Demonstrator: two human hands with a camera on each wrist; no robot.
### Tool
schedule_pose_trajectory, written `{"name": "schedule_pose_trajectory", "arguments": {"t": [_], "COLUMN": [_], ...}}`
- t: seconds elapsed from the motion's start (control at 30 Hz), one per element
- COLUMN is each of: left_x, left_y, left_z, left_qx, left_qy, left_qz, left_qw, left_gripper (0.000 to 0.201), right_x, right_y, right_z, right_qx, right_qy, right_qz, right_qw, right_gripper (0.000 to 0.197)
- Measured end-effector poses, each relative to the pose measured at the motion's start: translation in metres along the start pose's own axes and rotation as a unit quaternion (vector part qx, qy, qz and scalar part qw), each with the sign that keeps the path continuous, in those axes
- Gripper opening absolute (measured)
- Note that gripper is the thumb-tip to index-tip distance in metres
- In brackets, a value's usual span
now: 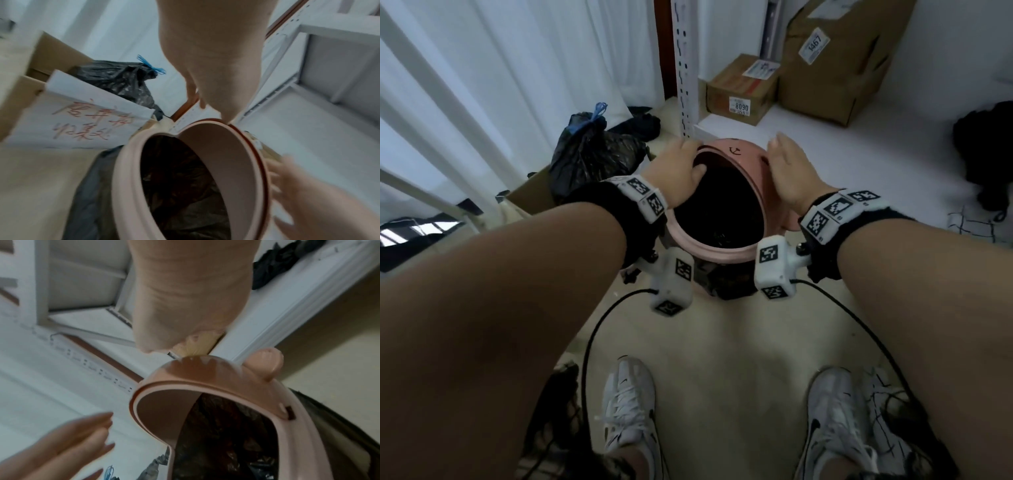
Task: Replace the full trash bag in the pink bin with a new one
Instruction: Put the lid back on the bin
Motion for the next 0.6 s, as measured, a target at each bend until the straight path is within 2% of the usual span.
{"name": "schedule_pose_trajectory", "arguments": {"t": [0.07, 0.13, 0.17, 0.23, 0.33, 0.43, 0.53, 0.6], "left_x": [-0.002, 0.008, 0.010, 0.007, -0.003, -0.002, -0.003, -0.008], "left_y": [-0.005, -0.003, 0.001, 0.010, 0.025, 0.038, 0.044, 0.046], "left_z": [-0.015, -0.017, -0.016, -0.011, -0.004, 0.006, 0.013, 0.016], "left_qx": [0.070, 0.093, 0.080, 0.064, 0.071, 0.067, 0.053, 0.034], "left_qy": [-0.021, -0.081, -0.095, -0.089, -0.088, -0.078, -0.071, -0.071], "left_qz": [-0.006, 0.044, 0.056, 0.039, 0.004, 0.000, 0.005, -0.005], "left_qw": [0.997, 0.991, 0.991, 0.993, 0.994, 0.995, 0.996, 0.997], "left_gripper": [0.054, 0.054, 0.052, 0.048, 0.046, 0.048, 0.048, 0.041], "right_x": [0.006, 0.010, 0.010, 0.006, -0.006, -0.011, -0.005, -0.002], "right_y": [0.002, 0.004, 0.004, 0.005, 0.006, 0.010, 0.013, 0.017], "right_z": [-0.002, -0.003, -0.002, 0.001, 0.000, -0.002, -0.006, -0.003], "right_qx": [0.020, 0.017, 0.004, -0.025, -0.031, 0.005, 0.082, 0.105], "right_qy": [0.019, 0.042, 0.062, 0.105, 0.120, 0.126, 0.186, 0.223], "right_qz": [0.021, 0.022, 0.017, 0.011, -0.013, -0.044, -0.026, -0.004], "right_qw": [0.999, 0.999, 0.998, 0.994, 0.992, 0.991, 0.979, 0.969], "right_gripper": [0.056, 0.048, 0.049, 0.056, 0.050, 0.059, 0.069, 0.077]}}
Point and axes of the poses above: each hand's wrist, its own y-axis away from the middle knuckle, its own x-axis out of the palm, z = x × y, the point moved 5 cm from there along -y, towards the middle knuckle, and after that the axes turned 10 degrees about x, right-handed, at the moved point
